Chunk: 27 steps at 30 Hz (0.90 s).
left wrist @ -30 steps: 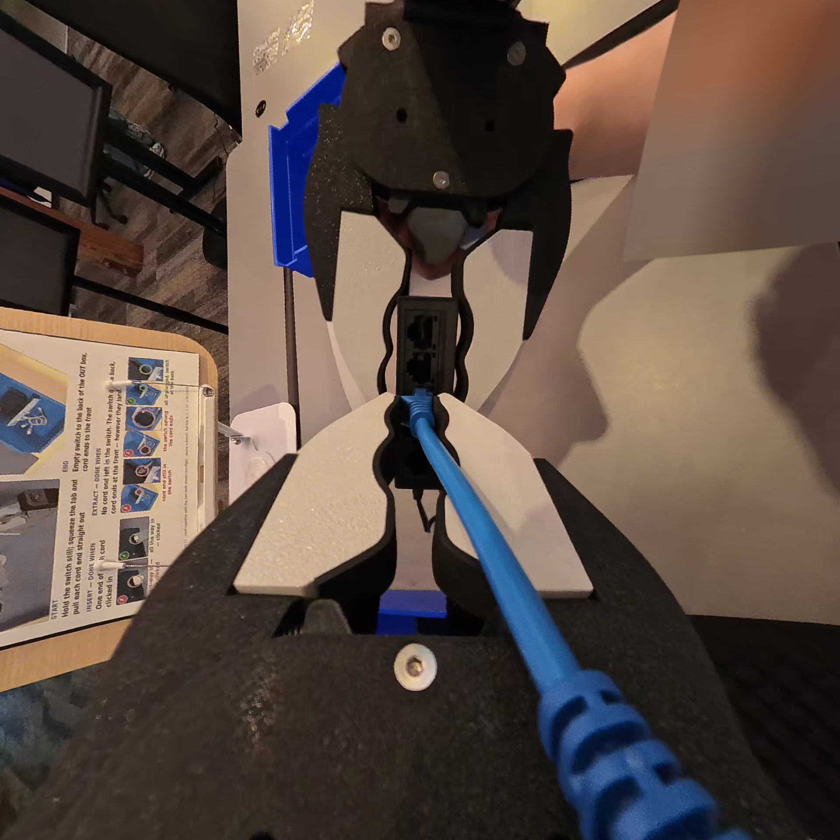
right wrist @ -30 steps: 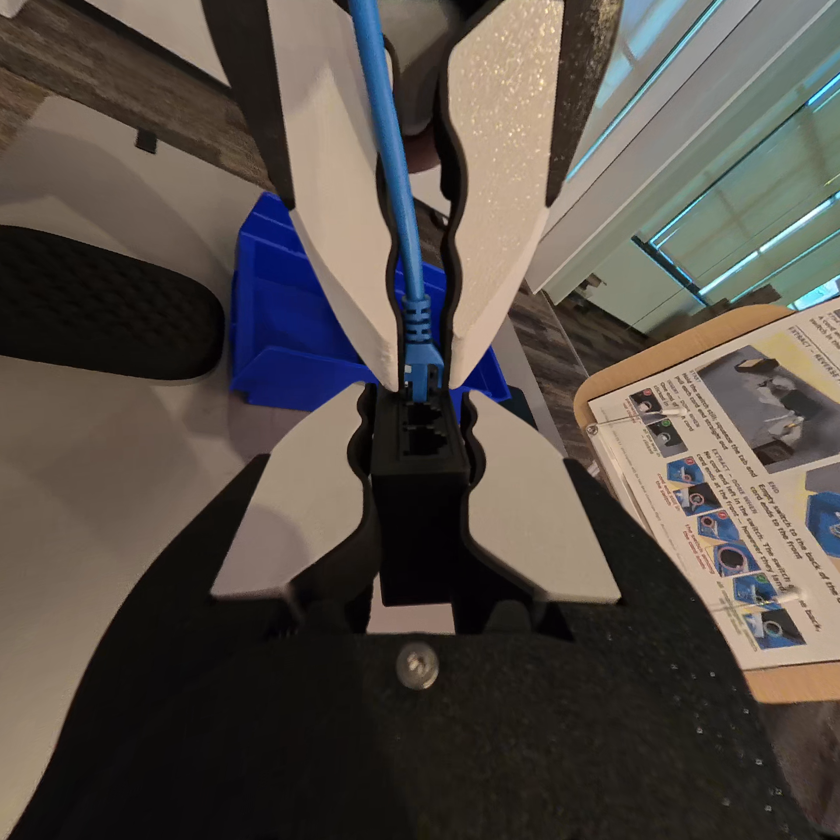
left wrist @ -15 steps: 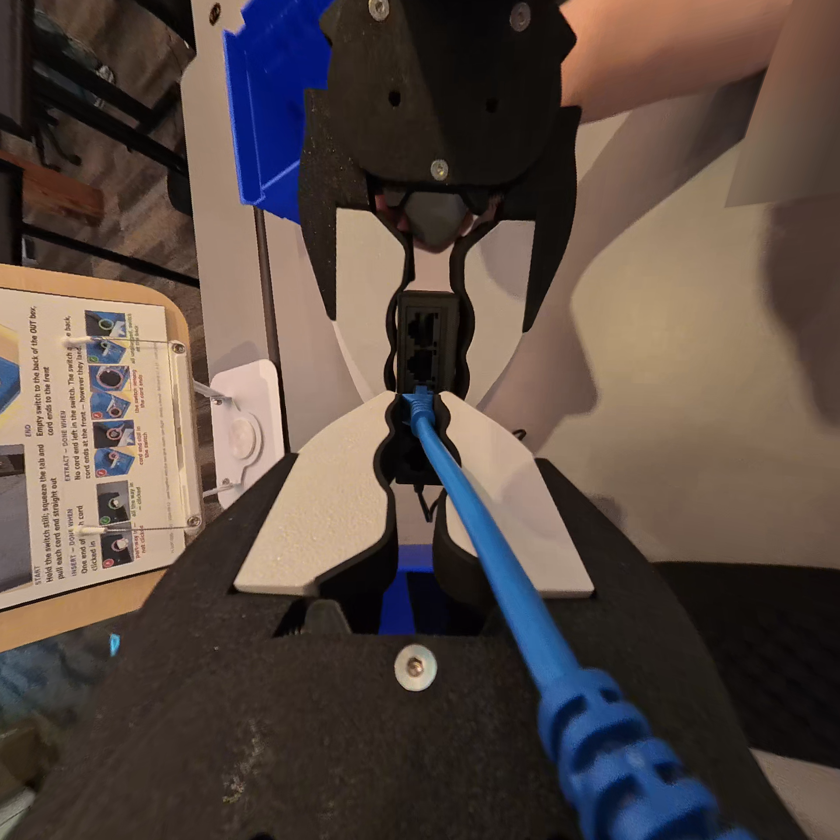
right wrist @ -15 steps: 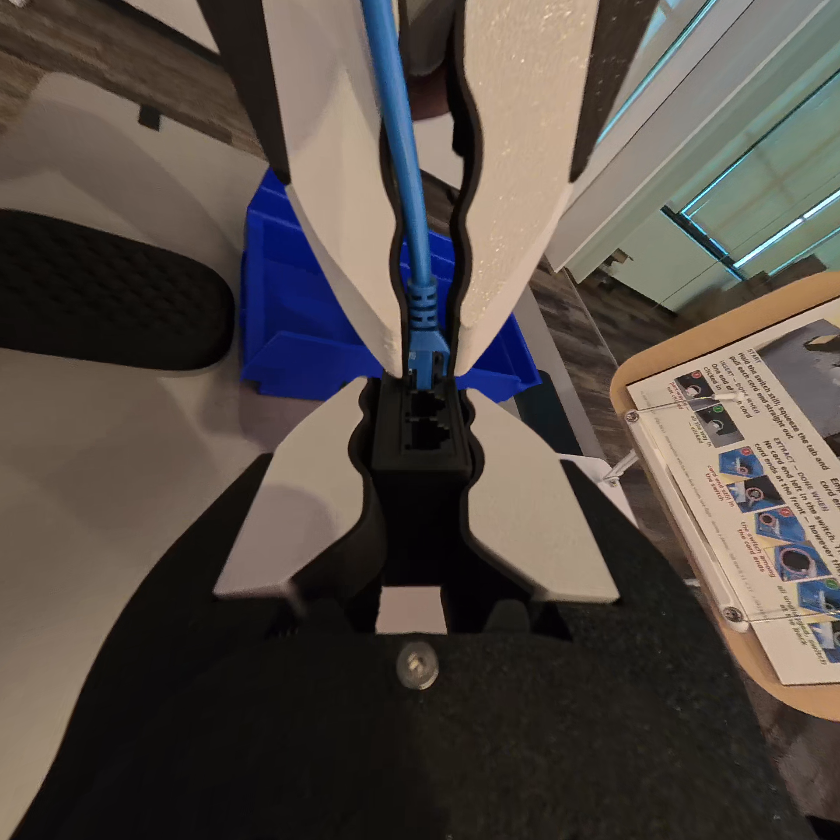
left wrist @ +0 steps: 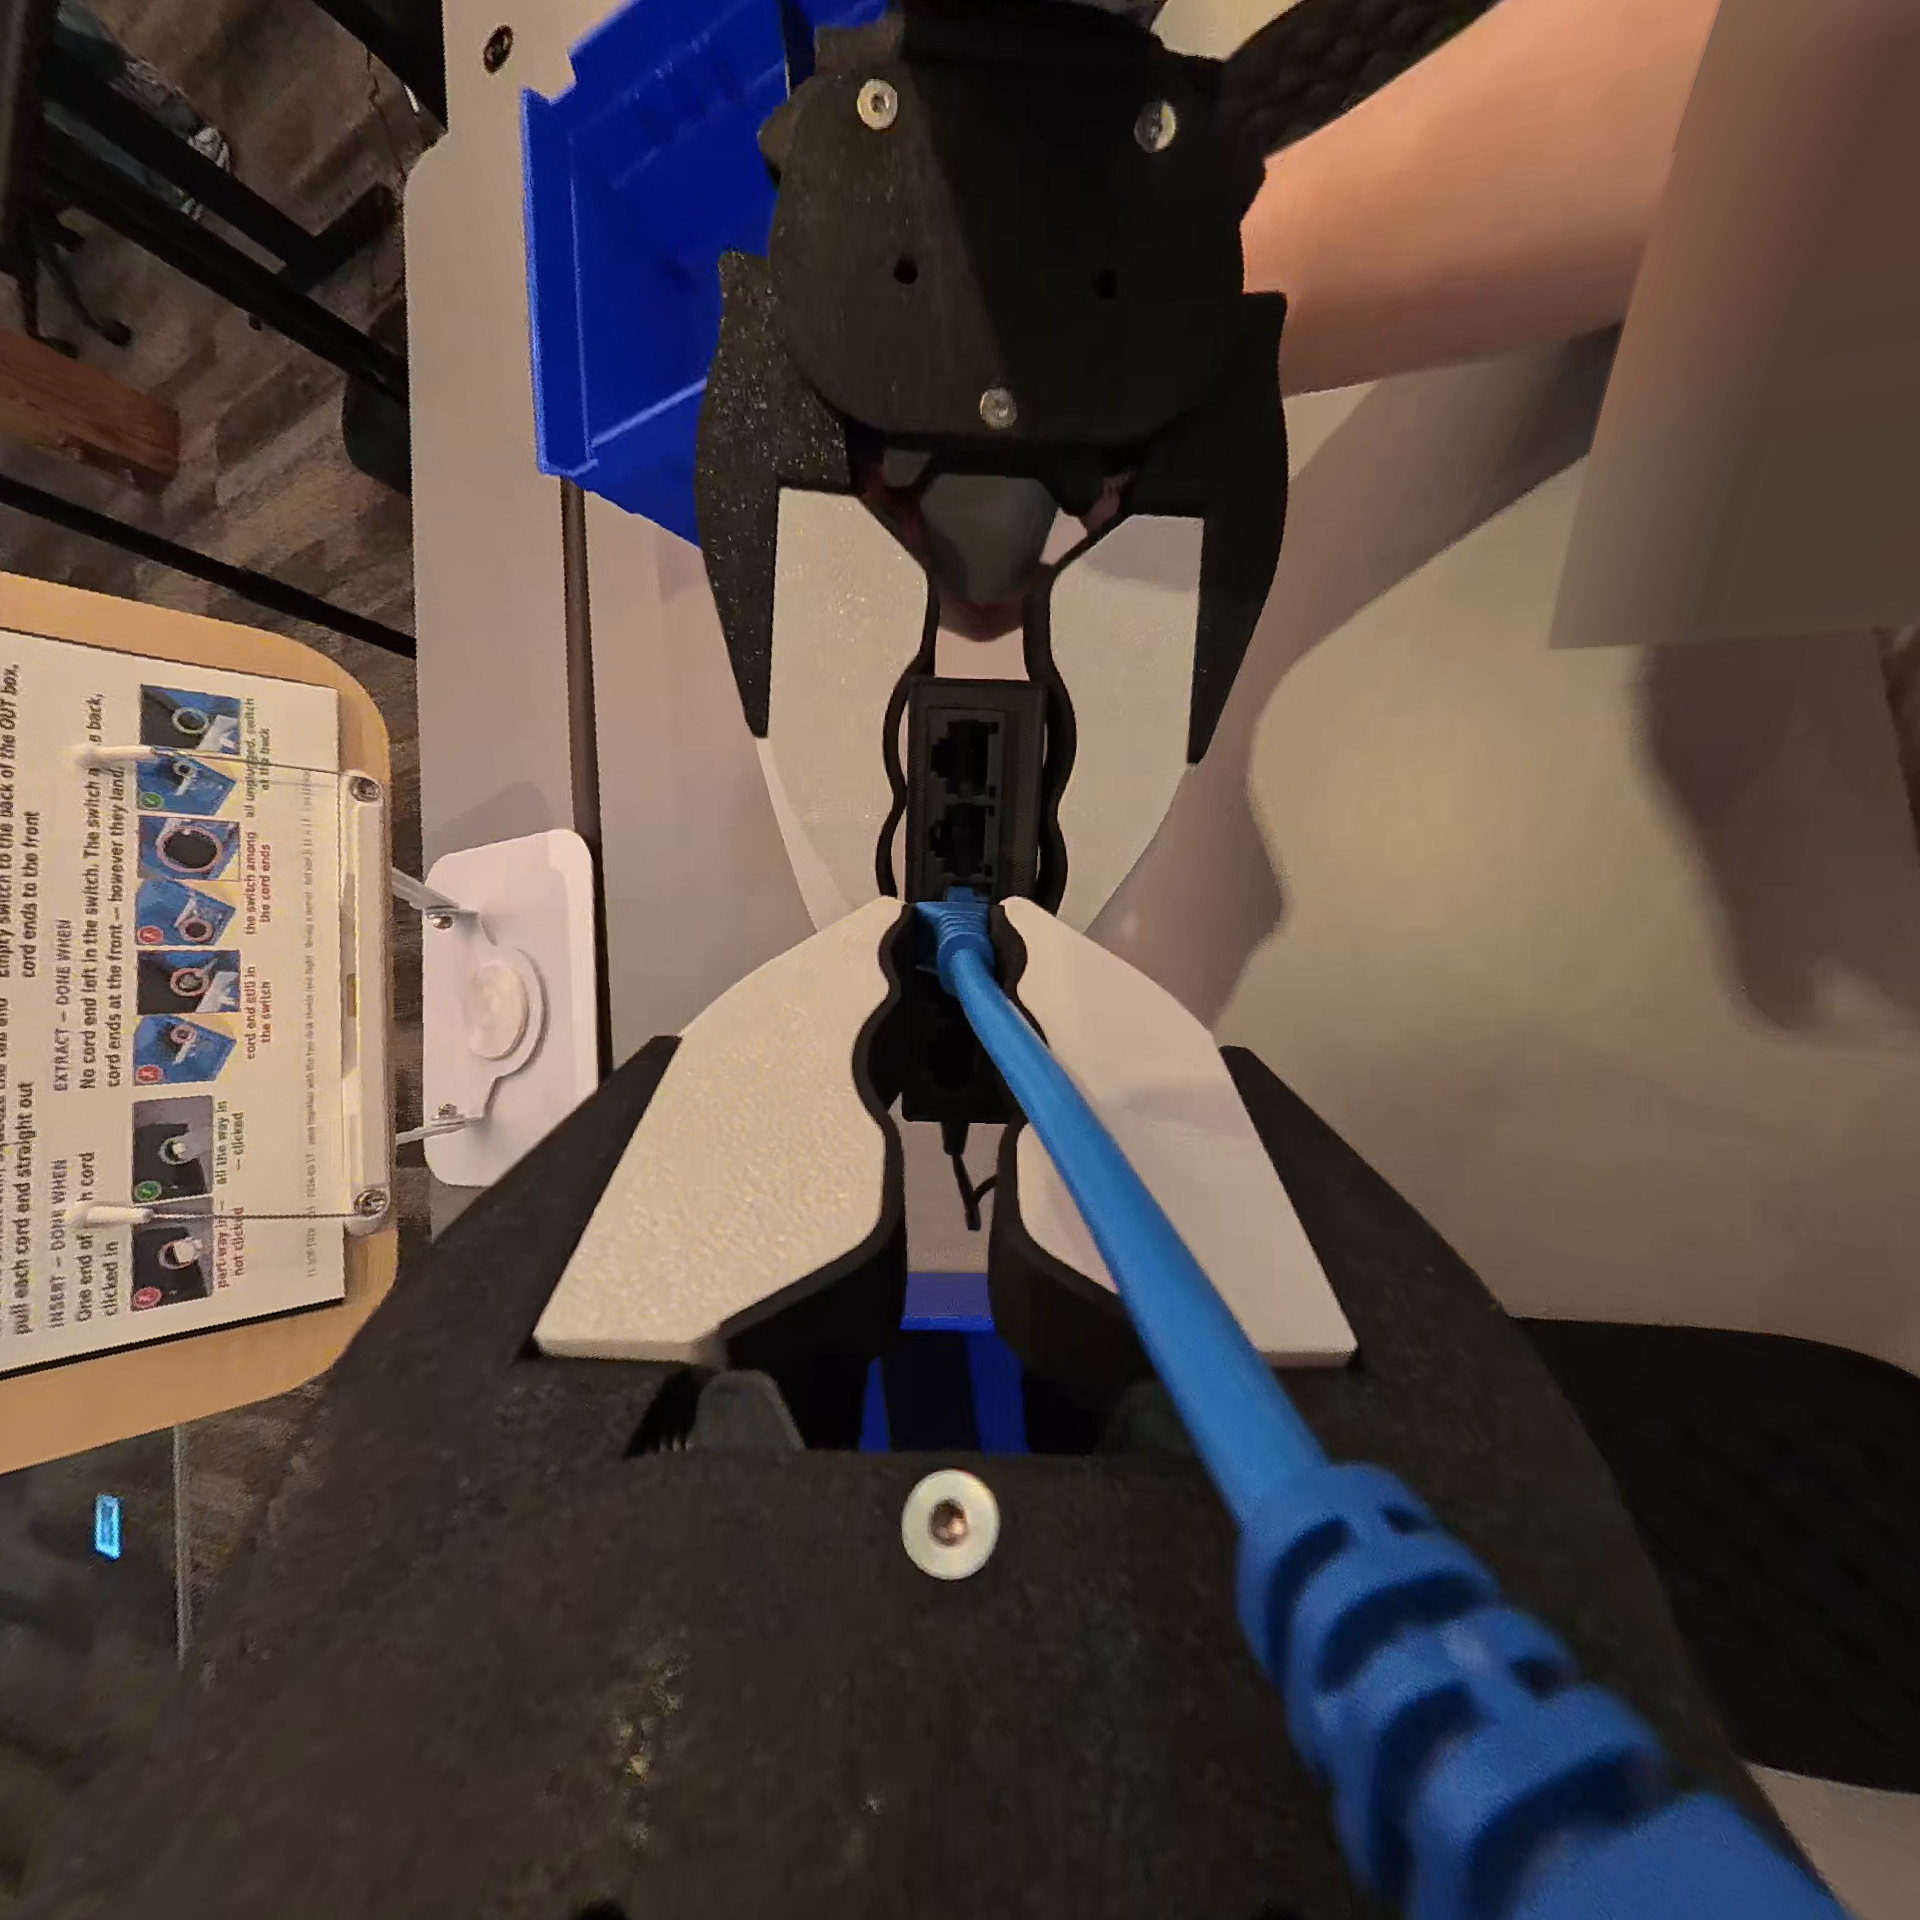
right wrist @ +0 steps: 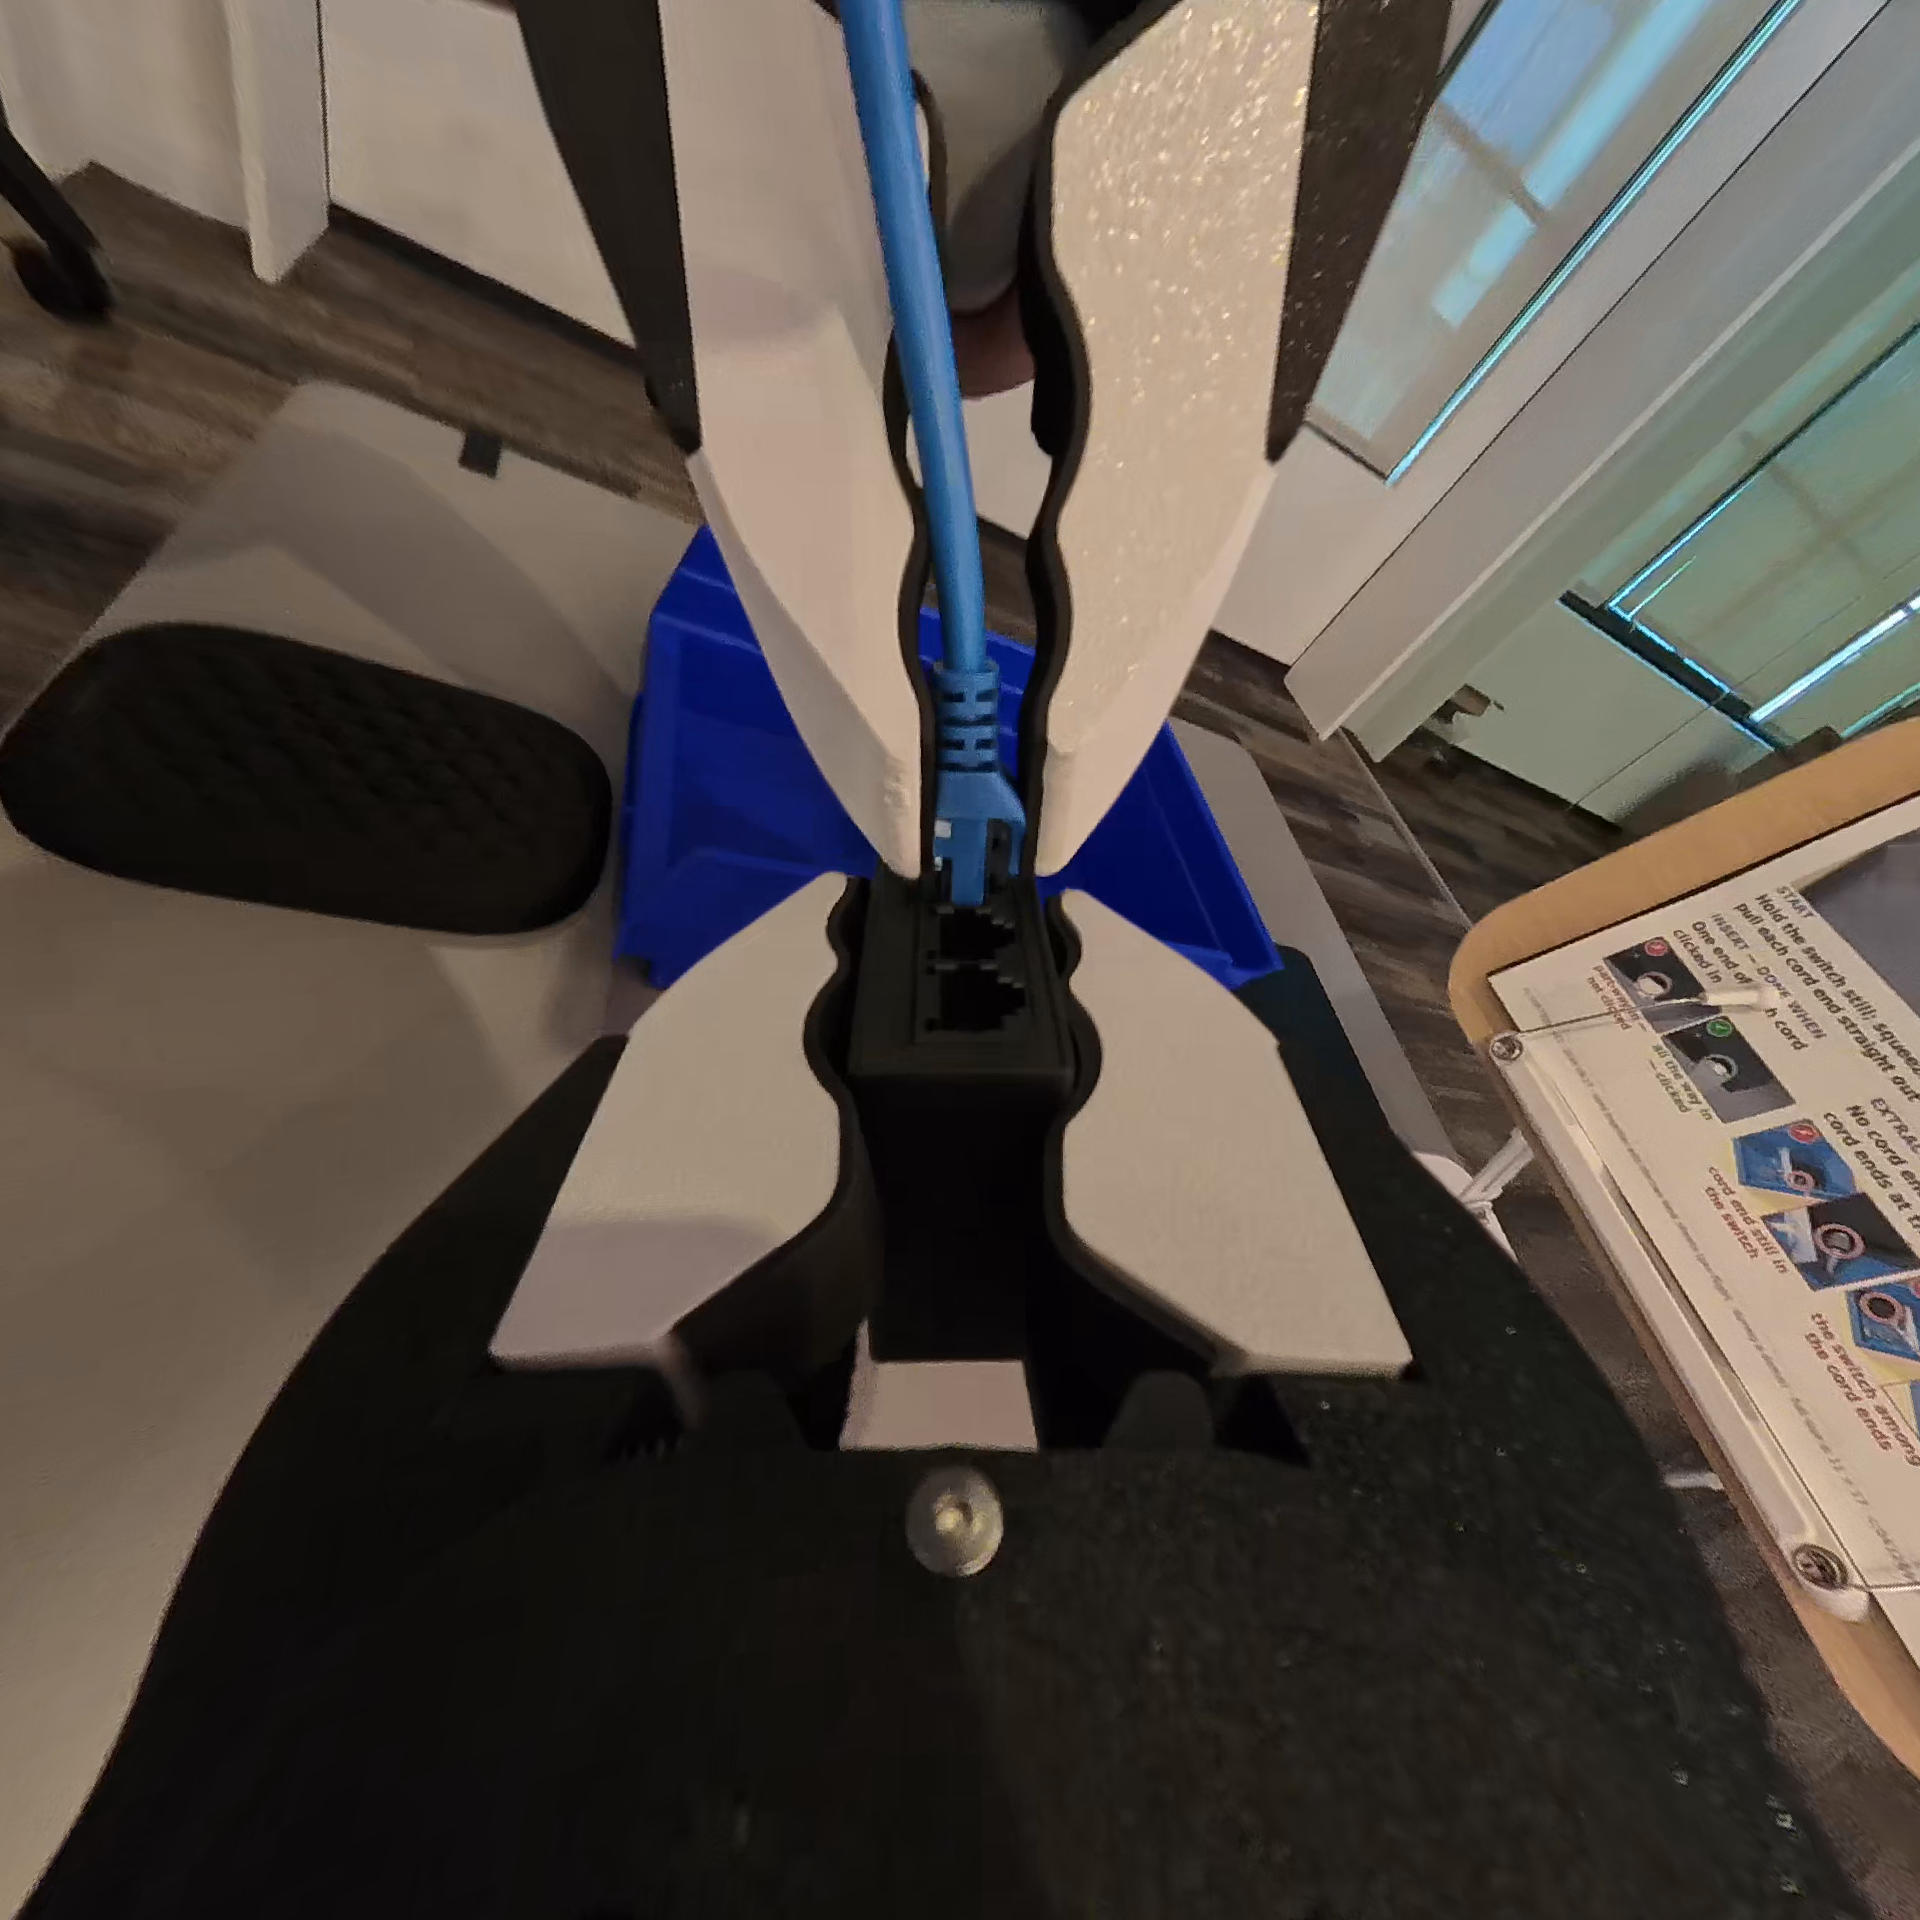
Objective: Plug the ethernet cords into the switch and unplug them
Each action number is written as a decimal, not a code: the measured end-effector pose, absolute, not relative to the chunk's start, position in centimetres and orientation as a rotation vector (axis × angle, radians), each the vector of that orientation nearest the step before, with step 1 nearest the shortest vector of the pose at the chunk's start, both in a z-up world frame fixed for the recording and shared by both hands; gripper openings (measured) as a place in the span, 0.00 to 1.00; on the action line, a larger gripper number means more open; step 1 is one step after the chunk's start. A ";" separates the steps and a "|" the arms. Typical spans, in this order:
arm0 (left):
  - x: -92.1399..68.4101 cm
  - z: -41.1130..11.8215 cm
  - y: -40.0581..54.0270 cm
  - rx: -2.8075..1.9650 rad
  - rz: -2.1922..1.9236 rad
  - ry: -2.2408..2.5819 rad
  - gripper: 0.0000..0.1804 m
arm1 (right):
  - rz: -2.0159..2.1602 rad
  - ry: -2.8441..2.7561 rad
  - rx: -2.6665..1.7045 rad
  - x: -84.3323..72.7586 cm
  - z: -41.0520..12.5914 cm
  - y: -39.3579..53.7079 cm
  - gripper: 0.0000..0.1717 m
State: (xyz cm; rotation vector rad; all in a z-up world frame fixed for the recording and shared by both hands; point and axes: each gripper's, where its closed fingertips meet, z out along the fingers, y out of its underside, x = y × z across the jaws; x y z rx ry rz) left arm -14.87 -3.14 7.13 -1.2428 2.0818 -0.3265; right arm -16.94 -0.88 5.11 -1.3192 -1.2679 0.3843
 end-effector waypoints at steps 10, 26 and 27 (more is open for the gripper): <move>-13.1 8.5 -4.3 -1.186 -0.365 2.045 0.07 | 0.362 -1.217 -1.251 -15.7 7.3 -1.7 0.24; -13.6 8.6 -4.2 -1.137 -0.225 2.083 0.07 | 0.368 -1.271 -1.208 -15.6 6.9 -2.1 0.17; -13.6 8.8 -4.2 -1.134 -0.223 2.080 0.07 | 0.356 -1.256 -1.200 -15.6 7.1 -2.1 0.17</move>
